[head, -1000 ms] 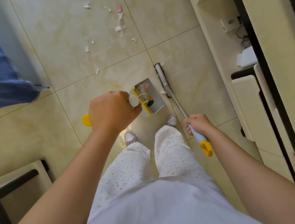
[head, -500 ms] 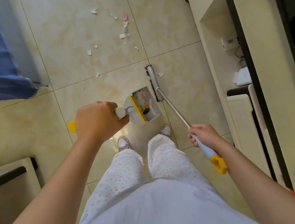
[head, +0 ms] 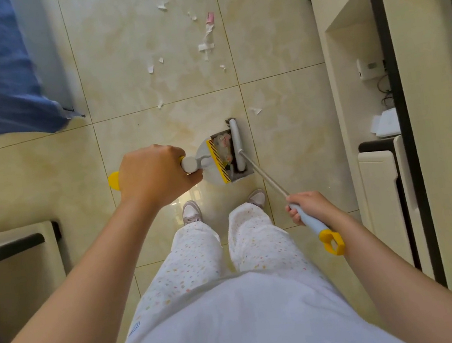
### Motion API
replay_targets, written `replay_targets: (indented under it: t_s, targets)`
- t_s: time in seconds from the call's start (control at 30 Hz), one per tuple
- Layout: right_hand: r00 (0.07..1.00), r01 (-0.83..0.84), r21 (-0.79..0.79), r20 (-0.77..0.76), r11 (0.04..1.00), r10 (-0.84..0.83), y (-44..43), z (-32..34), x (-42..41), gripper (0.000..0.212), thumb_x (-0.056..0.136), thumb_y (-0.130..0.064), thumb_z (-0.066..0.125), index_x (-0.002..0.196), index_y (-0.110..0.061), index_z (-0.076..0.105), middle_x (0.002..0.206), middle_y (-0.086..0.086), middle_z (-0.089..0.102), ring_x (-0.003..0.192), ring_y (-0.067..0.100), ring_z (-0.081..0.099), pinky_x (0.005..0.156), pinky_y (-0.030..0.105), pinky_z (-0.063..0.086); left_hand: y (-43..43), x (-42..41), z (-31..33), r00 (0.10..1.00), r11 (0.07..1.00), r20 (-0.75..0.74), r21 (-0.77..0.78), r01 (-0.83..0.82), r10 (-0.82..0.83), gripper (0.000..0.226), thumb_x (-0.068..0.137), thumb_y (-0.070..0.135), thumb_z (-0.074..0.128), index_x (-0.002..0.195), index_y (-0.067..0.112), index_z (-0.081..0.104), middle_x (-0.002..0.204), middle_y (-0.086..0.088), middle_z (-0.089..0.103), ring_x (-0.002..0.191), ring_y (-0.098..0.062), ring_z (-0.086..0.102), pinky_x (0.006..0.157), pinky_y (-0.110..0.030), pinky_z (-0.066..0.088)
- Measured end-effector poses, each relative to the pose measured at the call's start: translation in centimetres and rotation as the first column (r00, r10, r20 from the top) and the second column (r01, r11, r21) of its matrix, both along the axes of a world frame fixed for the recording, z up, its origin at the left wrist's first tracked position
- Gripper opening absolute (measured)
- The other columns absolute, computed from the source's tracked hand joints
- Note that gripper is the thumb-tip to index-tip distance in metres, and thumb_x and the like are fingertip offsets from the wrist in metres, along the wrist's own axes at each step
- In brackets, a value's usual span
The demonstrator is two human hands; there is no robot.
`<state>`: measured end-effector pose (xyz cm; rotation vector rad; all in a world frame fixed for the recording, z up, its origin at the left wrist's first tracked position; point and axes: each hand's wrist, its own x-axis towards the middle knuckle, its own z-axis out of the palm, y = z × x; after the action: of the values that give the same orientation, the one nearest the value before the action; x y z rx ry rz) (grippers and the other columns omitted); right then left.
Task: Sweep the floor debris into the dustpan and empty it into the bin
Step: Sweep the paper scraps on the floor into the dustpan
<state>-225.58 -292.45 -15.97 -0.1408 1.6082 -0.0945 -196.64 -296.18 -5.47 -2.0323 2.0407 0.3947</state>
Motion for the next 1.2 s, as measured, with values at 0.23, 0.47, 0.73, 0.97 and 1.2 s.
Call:
replay_targets:
  t_s: [0.23, 0.47, 0.73, 0.97, 1.2]
  targets:
    - [0.967, 0.187, 0.082, 0.158, 0.979, -0.198, -0.4, 2.2, -3.1, 0.019, 0.096, -0.012, 0.048, 0.081, 0.001, 0.050, 0.069, 0.011, 0.048, 0.037, 0.010, 0.042, 0.032, 0.016, 0.036, 0.6, 0.4, 0.1, 1.000, 1.000, 0.016, -0.007, 0.000, 0.000, 0.048, 0.074, 0.057, 0.066, 0.053, 0.015, 0.055, 0.045, 0.003, 0.045, 0.042, -0.023, 0.044, 0.045, -0.015, 0.023]
    - [0.999, 0.037, -0.099, 0.006, 0.994, -0.036, -3.3, 2.6, -4.5, 0.013, 0.094, -0.006, 0.050, 0.084, 0.002, 0.055, 0.067, 0.013, 0.050, 0.035, 0.010, 0.043, 0.034, 0.015, 0.036, 0.9, -0.1, 0.5, 0.999, 1.000, 0.033, 0.004, -0.005, 0.005, 0.051, 0.071, 0.056, 0.071, 0.048, 0.015, 0.050, 0.041, 0.005, 0.038, 0.037, -0.022, 0.039, 0.045, -0.014, 0.022]
    - [0.958, -0.225, -0.260, -0.232, 0.939, 0.165, -9.0, 1.3, -3.9, 0.013, 0.092, -0.003, 0.047, 0.081, -0.001, 0.055, 0.064, 0.012, 0.048, 0.047, 0.017, 0.040, 0.033, 0.015, 0.037, -1.5, 1.0, 1.0, 0.998, 0.997, -0.032, -0.033, -0.063, 0.062, 0.054, 0.072, 0.065, 0.062, 0.050, 0.017, 0.051, 0.044, 0.002, 0.044, 0.041, -0.023, 0.041, 0.045, -0.016, 0.021]
    - [0.914, -0.313, -0.249, -0.340, 0.916, 0.220, -13.2, -1.4, -2.1, 0.014, 0.090, -0.002, 0.044, 0.083, 0.002, 0.056, 0.062, 0.012, 0.049, 0.048, 0.018, 0.044, 0.034, 0.015, 0.038, -4.3, 1.9, 1.0, 0.985, 0.987, -0.063, -0.010, -0.159, 0.158, 0.050, 0.075, 0.061, 0.063, 0.056, 0.015, 0.057, 0.050, 0.001, 0.048, 0.049, -0.026, 0.048, 0.045, -0.018, 0.023]
    - [0.872, -0.402, -0.197, -0.379, 0.894, 0.308, -14.1, -3.8, -0.4, 0.012, 0.088, -0.007, 0.047, 0.079, -0.003, 0.054, 0.060, 0.011, 0.051, 0.049, 0.020, 0.045, 0.042, 0.022, 0.042, -7.5, 1.4, -0.2, 0.993, 0.993, -0.039, 0.015, -0.115, 0.115, 0.049, 0.075, 0.052, 0.067, 0.050, 0.014, 0.052, 0.044, 0.001, 0.042, 0.040, -0.024, 0.041, 0.046, -0.015, 0.018]
